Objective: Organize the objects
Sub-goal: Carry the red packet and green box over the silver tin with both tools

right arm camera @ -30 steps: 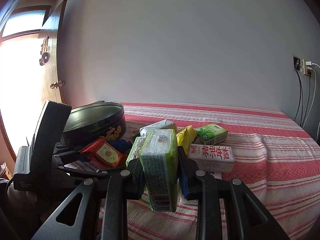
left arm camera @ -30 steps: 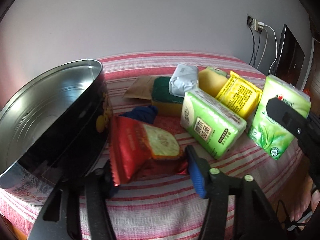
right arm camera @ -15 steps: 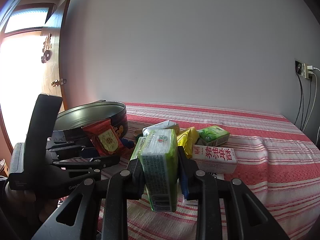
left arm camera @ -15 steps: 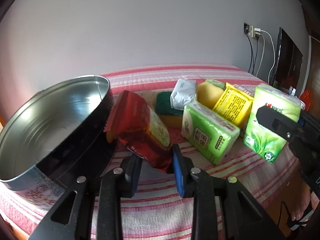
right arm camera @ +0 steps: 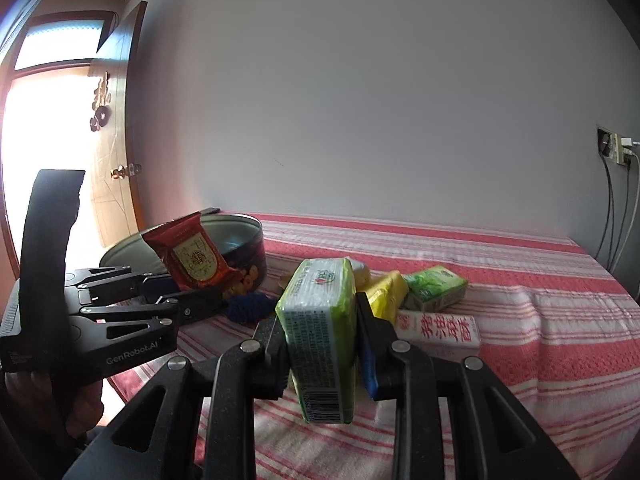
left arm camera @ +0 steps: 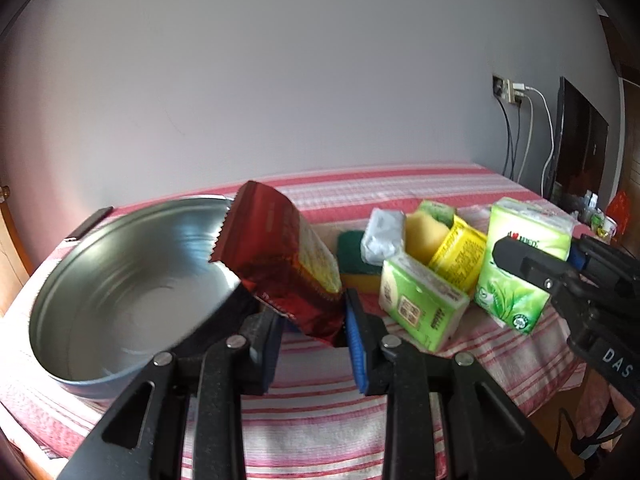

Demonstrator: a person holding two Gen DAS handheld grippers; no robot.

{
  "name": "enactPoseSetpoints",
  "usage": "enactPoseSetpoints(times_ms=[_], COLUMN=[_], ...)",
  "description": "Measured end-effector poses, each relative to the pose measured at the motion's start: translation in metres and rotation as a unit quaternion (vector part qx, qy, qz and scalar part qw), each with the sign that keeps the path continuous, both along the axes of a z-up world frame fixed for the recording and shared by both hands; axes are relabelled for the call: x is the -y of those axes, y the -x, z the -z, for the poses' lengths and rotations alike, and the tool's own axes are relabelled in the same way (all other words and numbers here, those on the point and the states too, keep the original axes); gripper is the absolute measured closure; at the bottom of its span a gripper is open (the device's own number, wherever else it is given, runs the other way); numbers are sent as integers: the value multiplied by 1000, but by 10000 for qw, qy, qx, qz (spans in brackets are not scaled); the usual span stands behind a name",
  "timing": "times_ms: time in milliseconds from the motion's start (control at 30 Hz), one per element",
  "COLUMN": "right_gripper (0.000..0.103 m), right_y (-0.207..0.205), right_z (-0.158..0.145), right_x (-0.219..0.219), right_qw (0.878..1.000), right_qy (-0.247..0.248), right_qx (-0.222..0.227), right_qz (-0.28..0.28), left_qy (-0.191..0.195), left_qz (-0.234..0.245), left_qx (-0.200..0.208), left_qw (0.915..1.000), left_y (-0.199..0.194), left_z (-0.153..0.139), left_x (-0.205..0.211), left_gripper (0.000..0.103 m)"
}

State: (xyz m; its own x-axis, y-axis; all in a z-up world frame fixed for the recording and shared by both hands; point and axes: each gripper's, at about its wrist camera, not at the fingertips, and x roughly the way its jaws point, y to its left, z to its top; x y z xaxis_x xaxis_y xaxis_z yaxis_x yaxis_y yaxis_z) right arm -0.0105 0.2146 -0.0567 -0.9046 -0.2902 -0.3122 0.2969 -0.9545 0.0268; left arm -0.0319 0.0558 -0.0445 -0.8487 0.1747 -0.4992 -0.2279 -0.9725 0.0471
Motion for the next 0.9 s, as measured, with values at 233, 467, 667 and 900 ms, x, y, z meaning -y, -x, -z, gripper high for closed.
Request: enactPoseSetpoints(times_ms=[233,467,667,900], right_gripper=[73,73,73,73], right_y=[13,25,44,64], right_z=[-9,-18,-27,-33], right_x=[12,33,51,76], right_qw=[9996,9982,9961,9930], right_qy=[-24,-39,-85,-148], right_qx=[28,100,174,316], right_qz=[-270,-597,-866,-1132], left_qy=[-141,-231,-235,-198], left_qz=[-155,-376,-626,-899], left_qx=[-195,-308,-305,-267], left_qw=[9996,9986,9973,9954], left_y=[-1,1,7,16], left_z=[-18,-28,-31,-30], left_x=[23,50,73,100], left_gripper=[74,74,74,74])
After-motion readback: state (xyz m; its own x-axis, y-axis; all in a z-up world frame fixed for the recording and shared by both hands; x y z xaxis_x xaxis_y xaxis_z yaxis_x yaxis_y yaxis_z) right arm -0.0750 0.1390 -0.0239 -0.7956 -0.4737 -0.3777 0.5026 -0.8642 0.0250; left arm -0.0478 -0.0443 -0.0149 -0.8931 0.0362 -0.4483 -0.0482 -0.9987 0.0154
